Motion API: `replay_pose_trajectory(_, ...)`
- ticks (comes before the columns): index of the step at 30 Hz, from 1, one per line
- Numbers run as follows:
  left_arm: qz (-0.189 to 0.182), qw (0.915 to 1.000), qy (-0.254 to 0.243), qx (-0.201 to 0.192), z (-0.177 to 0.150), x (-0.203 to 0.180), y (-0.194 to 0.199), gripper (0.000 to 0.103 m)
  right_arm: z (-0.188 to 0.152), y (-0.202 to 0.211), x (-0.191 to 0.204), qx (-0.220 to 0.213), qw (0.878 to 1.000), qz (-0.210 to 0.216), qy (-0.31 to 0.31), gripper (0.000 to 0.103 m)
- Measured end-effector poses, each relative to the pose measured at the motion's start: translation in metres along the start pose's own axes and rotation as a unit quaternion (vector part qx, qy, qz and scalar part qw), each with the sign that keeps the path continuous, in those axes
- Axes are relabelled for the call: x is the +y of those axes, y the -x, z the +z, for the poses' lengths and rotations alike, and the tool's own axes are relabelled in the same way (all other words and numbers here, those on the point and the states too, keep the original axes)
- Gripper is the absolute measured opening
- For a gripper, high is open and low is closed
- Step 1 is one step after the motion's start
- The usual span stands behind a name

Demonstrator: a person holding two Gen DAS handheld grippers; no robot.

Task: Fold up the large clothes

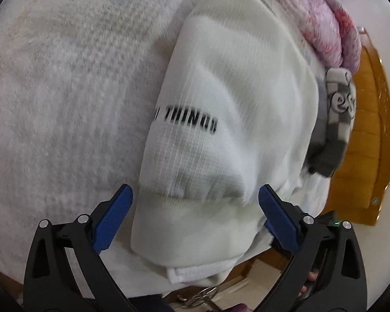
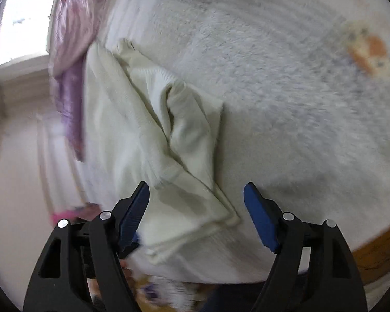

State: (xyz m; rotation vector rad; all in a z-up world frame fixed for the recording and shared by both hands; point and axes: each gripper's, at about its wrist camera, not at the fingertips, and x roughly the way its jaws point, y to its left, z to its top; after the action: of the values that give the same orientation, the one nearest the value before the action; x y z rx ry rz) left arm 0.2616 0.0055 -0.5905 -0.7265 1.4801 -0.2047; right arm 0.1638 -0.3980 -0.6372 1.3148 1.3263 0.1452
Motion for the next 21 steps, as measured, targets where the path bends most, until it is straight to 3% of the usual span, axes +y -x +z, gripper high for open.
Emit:
replay_pose_trajectory(9, -0.003, 1.0, 0.002, -0.008, 0.009, -0.011, -0.017, 0.098, 0.019, -0.021, -0.005, 0.026, 0.998, 0.06, -0.004, 0.072)
replay_pose_trajectory(13, -0.004, 0.9999, -0.006, -0.013, 0.014, -0.011, -0.02, 0.098, 0.023, -0.028, 0.004, 0.025, 0.996, 0.084, -0.007, 0.079)
replay_pose_trajectory(17, -0.01, 0.9999, 0.004, 0.003, 0.02, 0.001, -0.035, 0.098, 0.028, -0.034, 0.015, 0.028, 0.996, 0.08, -0.007, 0.079)
replay_pose_trajectory(21, -0.001, 1.0, -0.005, -0.007, 0.018, -0.001, -0.04, 0.098, 0.021, -0.036, 0.027, 0.02, 0.999, 0.04, 0.001, 0.082)
